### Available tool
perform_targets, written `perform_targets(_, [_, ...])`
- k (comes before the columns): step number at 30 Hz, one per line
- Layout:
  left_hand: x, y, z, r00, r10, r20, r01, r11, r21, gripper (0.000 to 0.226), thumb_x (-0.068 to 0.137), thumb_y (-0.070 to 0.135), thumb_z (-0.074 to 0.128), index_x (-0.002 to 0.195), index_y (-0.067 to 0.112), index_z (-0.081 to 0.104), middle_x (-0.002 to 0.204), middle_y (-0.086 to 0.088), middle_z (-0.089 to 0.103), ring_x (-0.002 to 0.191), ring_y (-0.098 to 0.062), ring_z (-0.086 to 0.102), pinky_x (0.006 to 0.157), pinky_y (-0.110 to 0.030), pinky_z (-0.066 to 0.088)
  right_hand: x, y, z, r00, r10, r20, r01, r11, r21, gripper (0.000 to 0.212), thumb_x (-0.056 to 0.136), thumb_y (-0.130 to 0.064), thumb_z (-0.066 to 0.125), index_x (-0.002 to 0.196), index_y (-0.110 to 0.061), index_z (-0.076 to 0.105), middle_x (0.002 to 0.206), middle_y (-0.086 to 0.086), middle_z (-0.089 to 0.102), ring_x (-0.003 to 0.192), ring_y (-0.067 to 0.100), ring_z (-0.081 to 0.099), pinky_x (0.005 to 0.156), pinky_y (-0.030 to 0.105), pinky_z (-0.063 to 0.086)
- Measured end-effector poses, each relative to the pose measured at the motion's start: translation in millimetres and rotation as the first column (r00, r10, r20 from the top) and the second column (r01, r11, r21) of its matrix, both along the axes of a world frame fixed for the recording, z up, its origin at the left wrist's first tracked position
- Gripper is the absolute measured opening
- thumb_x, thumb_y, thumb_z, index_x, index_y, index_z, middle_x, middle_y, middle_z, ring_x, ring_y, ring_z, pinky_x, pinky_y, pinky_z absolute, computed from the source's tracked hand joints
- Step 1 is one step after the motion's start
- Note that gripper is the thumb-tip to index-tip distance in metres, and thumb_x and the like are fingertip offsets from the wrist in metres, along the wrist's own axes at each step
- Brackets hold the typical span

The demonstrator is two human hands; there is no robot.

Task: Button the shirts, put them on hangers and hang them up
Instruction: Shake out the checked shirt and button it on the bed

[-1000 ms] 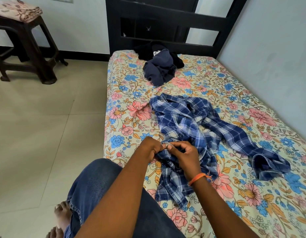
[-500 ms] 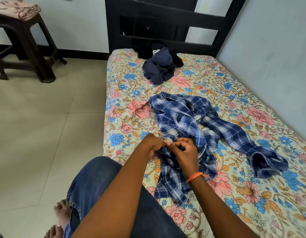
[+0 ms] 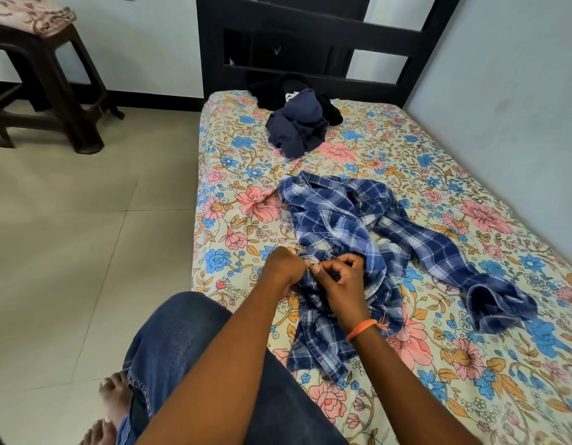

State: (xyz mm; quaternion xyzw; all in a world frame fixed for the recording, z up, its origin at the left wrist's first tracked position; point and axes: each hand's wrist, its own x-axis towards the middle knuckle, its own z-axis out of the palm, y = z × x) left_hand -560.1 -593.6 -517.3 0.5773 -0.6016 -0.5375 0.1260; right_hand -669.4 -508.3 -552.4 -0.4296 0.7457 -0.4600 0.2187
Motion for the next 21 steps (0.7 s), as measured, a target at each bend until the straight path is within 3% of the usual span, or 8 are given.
perform_targets(1, [0.1, 1.7, -3.7, 0.994, -0.037, 0.1, 0.048, 0.993, -0.108, 0.019, 0.089, 0.018, 0.066, 0.083, 0.001, 0.062, 0.087, -0.017, 0.058, 0.07, -0.023, 0.059, 0.056, -0.032, 0.048, 0.8, 0.0, -0.6, 0.998, -0.004, -0.062, 0.004, 1.0, 0.005, 0.015, 0.085, -0.021, 0.077, 0.082, -0.007, 0.073, 0.11, 0.005, 0.038, 0.096, -0.011, 0.04, 0.077, -0.001, 0.032])
perform_targets(3, [-0.1, 7.5, -8.5, 0.94, -0.076, 0.333, 0.179, 0.94, -0.292, 0.021, 0.088, 0.016, 0.063, 0.102, 0.001, 0.064, 0.112, -0.021, 0.052, 0.095, -0.032, 0.06, 0.078, -0.043, 0.055, -0.9, 1.7, -2.6, 0.982, -0.023, -0.188, 0.022, 1.0, -0.005, 0.012, 0.08, -0.018, 0.081, 0.078, -0.009, 0.072, 0.103, 0.004, 0.042, 0.091, -0.015, 0.041, 0.076, 0.0, 0.032])
perform_targets(5, [-1.8, 13.6, -10.9, 0.886, -0.072, 0.457, 0.279, 0.871, -0.404, 0.024, 0.088, 0.011, 0.062, 0.11, 0.003, 0.062, 0.118, -0.017, 0.043, 0.102, -0.033, 0.055, 0.085, -0.047, 0.054, -4.6, 8.2, 1.7, 0.969, -0.062, -0.239, 0.05, 0.997, -0.058, 0.009, 0.08, -0.011, 0.08, 0.079, -0.012, 0.071, 0.099, 0.001, 0.048, 0.09, -0.01, 0.047, 0.08, 0.007, 0.038])
perform_targets(9, [-3.7, 16.9, -6.3, 0.927, -0.045, 0.372, 0.281, 0.74, -0.611, 0.024, 0.078, -0.002, 0.066, 0.1, 0.005, 0.062, 0.114, -0.012, 0.041, 0.091, -0.027, 0.052, 0.074, -0.042, 0.054, -30.6, 29.7, 17.5, 0.932, -0.179, -0.316, 0.104, 0.965, -0.242, 0.01, 0.084, -0.005, 0.073, 0.081, -0.014, 0.069, 0.092, -0.002, 0.058, 0.083, 0.004, 0.057, 0.076, 0.017, 0.047])
perform_targets(12, [-9.4, 18.0, -4.4, 0.923, -0.182, 0.34, 0.378, 0.597, -0.707, 0.031, 0.074, -0.005, 0.06, 0.102, 0.01, 0.055, 0.111, -0.009, 0.044, 0.084, -0.027, 0.051, 0.064, -0.043, 0.049, -72.9, 47.2, 19.3, 0.859, -0.341, -0.381, 0.232, 0.924, -0.304, 0.01, 0.083, -0.005, 0.073, 0.086, -0.012, 0.067, 0.095, 0.005, 0.06, 0.086, 0.018, 0.057, 0.08, 0.032, 0.049])
perform_targets(15, [-19.6, 23.4, -10.5, 0.864, -0.36, 0.353, 0.499, 0.512, -0.699, 0.021, 0.089, 0.005, 0.051, 0.109, 0.013, 0.055, 0.112, -0.005, 0.046, 0.085, -0.028, 0.052, 0.068, -0.042, 0.047, -130.1, 64.2, 5.5, 0.746, -0.489, -0.452, 0.477, 0.866, -0.148, 0.03, 0.082, -0.013, 0.077, 0.108, -0.006, 0.064, 0.114, 0.019, 0.056, 0.103, 0.039, 0.054, 0.089, 0.047, 0.044])
perform_targets(17, [-26.2, 28.6, -15.4, 0.824, -0.394, 0.407, 0.561, 0.463, -0.686, 0.021, 0.096, 0.014, 0.048, 0.115, 0.012, 0.057, 0.116, -0.007, 0.049, 0.095, -0.029, 0.054, 0.073, -0.04, 0.047, -161.8, 80.8, -4.4, 0.679, -0.542, -0.495, 0.622, 0.783, -0.004, 0.046, 0.081, -0.017, 0.077, 0.12, -0.001, 0.059, 0.127, 0.028, 0.049, 0.111, 0.048, 0.051, 0.091, 0.053, 0.042])
perform_targets(21, [-33.0, 37.1, -21.7, 0.789, -0.377, 0.485, 0.608, 0.367, -0.704, 0.03, 0.095, 0.01, 0.048, 0.123, 0.008, 0.057, 0.122, -0.012, 0.054, 0.109, -0.033, 0.052, 0.084, -0.044, 0.049, -192.7, 112.1, -11.9, 0.593, -0.597, -0.54, 0.752, 0.65, 0.106, 0.077, 0.079, -0.022, 0.077, 0.143, -0.003, 0.037, 0.151, 0.028, 0.025, 0.121, 0.051, 0.045, 0.098, 0.055, 0.042])
